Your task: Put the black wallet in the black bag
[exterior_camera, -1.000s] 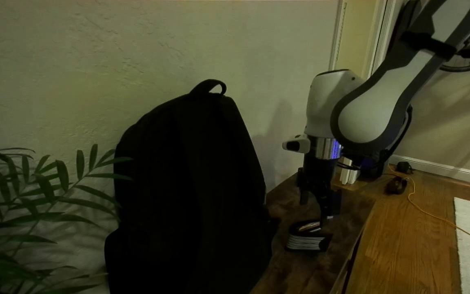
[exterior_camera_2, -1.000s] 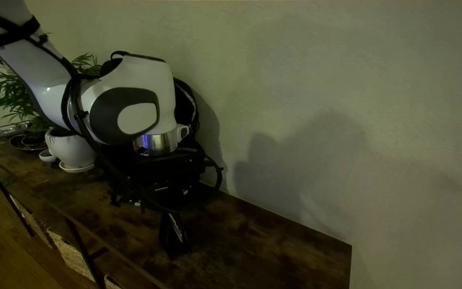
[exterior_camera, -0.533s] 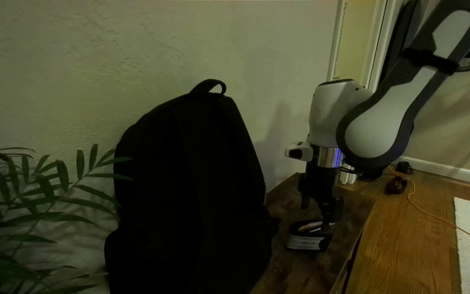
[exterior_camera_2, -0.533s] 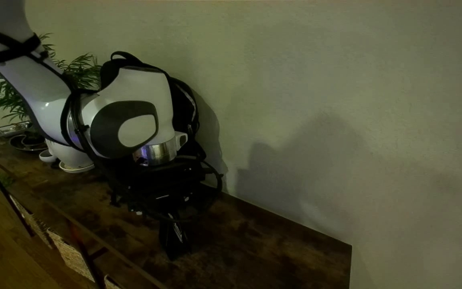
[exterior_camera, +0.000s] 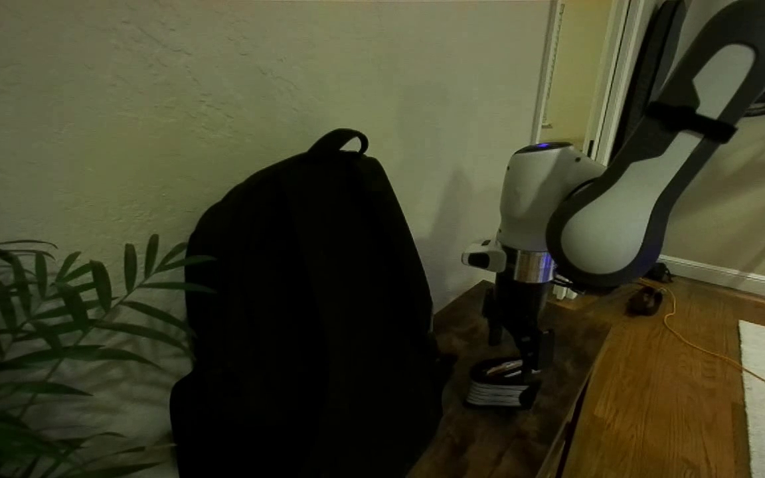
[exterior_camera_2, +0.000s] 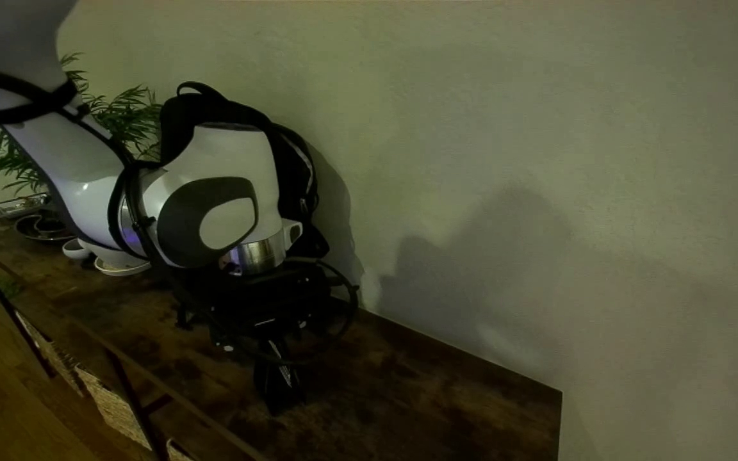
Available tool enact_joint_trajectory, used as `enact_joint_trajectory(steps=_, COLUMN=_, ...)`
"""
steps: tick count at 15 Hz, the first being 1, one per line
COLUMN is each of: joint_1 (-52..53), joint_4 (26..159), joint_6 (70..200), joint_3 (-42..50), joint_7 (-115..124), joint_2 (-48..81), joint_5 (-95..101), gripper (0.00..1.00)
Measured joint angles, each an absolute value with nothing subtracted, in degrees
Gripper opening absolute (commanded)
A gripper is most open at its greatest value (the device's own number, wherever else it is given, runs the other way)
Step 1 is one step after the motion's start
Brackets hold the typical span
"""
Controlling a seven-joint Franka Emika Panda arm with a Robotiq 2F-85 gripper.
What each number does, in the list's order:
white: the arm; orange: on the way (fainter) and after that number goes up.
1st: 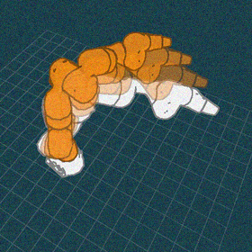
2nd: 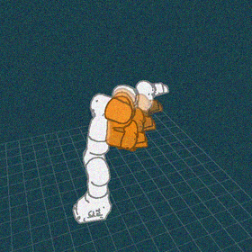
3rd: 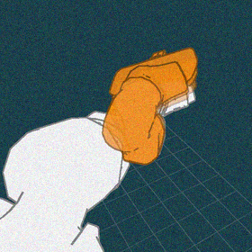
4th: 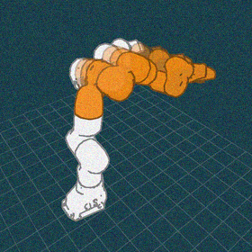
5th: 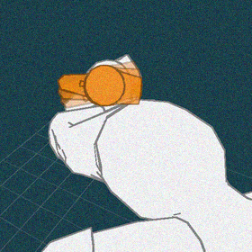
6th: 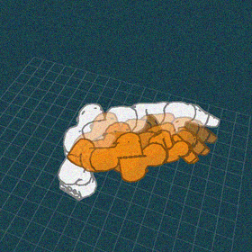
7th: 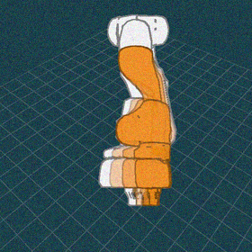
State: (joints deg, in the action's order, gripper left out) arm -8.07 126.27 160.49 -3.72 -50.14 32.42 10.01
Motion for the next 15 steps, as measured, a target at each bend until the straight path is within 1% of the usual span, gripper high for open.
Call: enact_joint_trajectory(steps=15, joint_1=-8.03, joint_4=120.59, joint_6=161.15, joint_3=-3.07, joint_7=-46.15, joint_2=39.59, joint_5=11.25, gripper=1.0)
